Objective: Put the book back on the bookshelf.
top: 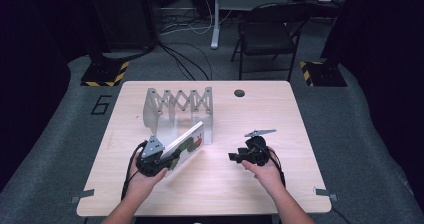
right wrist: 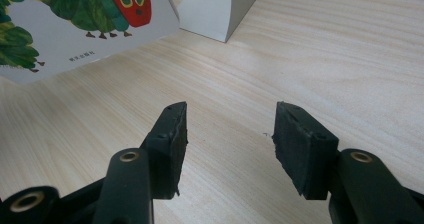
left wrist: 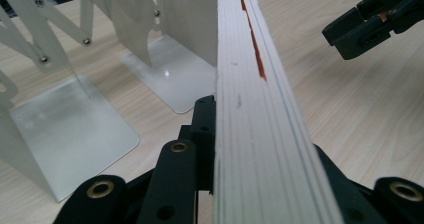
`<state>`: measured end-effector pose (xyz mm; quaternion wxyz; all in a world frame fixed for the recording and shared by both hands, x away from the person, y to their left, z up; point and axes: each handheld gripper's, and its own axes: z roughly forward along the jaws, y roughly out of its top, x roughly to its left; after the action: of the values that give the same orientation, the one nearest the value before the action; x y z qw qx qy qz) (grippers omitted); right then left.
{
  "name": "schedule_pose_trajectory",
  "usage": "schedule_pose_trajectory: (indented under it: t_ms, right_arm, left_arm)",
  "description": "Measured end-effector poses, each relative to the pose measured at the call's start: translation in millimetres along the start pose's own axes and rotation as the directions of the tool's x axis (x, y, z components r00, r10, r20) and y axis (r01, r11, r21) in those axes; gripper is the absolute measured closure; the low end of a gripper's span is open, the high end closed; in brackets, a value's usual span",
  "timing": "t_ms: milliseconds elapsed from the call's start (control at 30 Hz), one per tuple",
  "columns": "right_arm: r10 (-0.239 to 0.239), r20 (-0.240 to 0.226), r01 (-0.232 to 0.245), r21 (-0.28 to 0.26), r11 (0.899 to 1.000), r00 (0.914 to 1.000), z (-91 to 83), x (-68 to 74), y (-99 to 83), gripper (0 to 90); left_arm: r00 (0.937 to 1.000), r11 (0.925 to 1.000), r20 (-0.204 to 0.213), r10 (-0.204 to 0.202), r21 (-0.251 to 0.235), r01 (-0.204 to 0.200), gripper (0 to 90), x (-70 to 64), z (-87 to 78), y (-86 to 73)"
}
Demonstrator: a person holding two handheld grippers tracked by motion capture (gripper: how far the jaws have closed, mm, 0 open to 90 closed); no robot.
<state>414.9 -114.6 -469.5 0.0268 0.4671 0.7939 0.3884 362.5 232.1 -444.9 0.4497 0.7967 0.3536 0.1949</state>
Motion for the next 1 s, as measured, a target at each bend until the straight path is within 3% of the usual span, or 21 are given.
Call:
schedule_pose_trajectory:
  t_ms: [633,1000]
  right_arm:
    - [-0.005,0.000,0.005,-0.006,1.000,1.0000,1.2,-5.5,0.8,47.2]
    - [0.003,0.001,-0.003,-0.004,1.000,1.0000,1.1,-6.2,0.4,47.1]
  left_arm:
    - [0.9944,0.9979,-0.086,-0.061,-0.027,0.059,75.6,25.7,-18.8,-6.0]
    - [0.9838,0.9923,-0.136,-0.117,-0.059,0.109,75.6,41.5,-30.3,-10.2]
